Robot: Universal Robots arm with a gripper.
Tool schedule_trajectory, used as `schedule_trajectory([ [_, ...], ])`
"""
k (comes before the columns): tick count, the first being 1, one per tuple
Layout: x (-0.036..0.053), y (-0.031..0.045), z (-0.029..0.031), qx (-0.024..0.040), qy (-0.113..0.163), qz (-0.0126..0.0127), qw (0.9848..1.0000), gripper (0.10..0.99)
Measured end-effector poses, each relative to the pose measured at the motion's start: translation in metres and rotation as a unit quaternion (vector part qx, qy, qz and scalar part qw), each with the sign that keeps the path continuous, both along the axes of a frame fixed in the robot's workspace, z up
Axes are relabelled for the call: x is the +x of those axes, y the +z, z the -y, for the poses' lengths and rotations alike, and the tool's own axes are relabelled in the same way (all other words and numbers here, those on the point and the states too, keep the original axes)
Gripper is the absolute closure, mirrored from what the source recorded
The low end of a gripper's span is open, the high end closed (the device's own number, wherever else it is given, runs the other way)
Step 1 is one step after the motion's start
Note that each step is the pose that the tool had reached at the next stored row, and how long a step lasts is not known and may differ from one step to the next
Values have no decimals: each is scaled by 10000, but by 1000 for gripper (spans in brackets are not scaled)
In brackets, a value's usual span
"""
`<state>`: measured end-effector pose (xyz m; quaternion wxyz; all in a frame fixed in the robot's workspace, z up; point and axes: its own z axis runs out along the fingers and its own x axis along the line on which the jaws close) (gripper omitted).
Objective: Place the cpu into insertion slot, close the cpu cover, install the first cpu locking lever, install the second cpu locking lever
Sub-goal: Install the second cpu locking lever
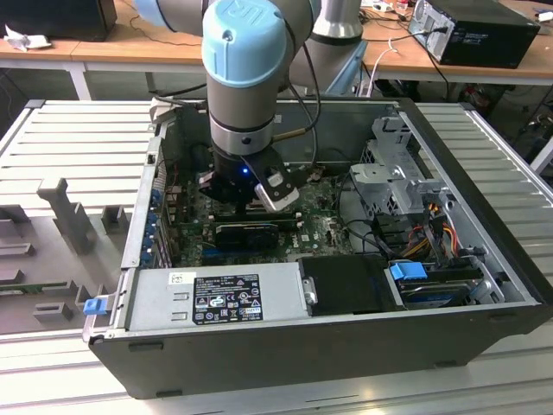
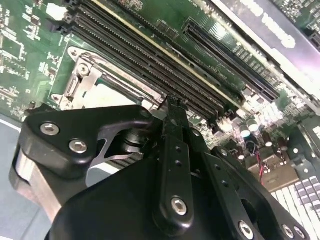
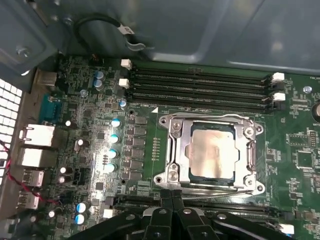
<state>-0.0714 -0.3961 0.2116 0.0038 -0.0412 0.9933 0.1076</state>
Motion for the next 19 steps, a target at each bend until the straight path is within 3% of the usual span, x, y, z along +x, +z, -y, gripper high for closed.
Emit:
schedule_trajectory([
  [2, -5, -33, 1, 29, 16, 0, 10000, 980],
  [10, -31, -99, 30, 301, 45, 0, 9995, 980],
  [12, -67, -164, 31, 552, 68, 1, 9985, 980],
  [16, -68, -111, 31, 559, 69, 1, 9984, 980],
  [19, -68, -28, 31, 559, 69, 1, 9984, 980],
])
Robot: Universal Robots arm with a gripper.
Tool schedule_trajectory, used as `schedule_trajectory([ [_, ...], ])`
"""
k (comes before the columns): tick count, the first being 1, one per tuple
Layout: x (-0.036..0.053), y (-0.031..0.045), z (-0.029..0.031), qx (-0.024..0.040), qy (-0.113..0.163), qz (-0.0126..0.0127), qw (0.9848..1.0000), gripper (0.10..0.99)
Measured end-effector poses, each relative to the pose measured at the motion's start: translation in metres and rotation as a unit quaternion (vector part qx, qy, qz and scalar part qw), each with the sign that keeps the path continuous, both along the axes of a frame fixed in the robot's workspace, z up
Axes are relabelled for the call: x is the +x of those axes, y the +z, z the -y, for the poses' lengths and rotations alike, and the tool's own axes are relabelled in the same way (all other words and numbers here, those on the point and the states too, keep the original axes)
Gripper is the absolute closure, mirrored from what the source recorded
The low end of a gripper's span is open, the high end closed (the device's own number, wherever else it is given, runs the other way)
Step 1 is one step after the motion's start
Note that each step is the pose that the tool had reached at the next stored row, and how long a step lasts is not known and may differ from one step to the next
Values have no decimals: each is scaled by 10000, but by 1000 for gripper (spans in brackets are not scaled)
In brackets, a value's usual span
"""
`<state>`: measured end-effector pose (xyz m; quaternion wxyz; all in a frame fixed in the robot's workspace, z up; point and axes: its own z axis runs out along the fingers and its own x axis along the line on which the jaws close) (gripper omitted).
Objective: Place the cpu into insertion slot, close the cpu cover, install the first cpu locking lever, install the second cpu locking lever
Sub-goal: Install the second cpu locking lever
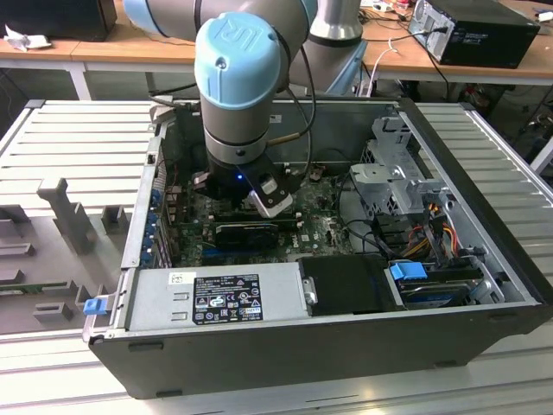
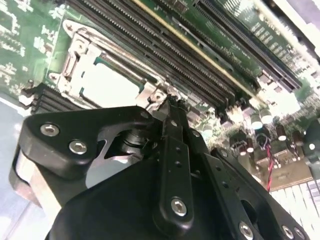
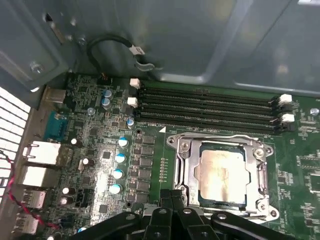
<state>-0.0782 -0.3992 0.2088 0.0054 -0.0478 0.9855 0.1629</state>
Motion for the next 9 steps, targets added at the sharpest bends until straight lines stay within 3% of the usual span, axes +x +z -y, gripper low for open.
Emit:
schedule_trajectory([
  [4, 0, 80, 0, 0, 0, 0, 10000, 980],
  [6, 0, 197, 0, 0, 0, 0, 10000, 980],
  [9, 0, 230, 0, 1, 0, 1, 10000, 980],
])
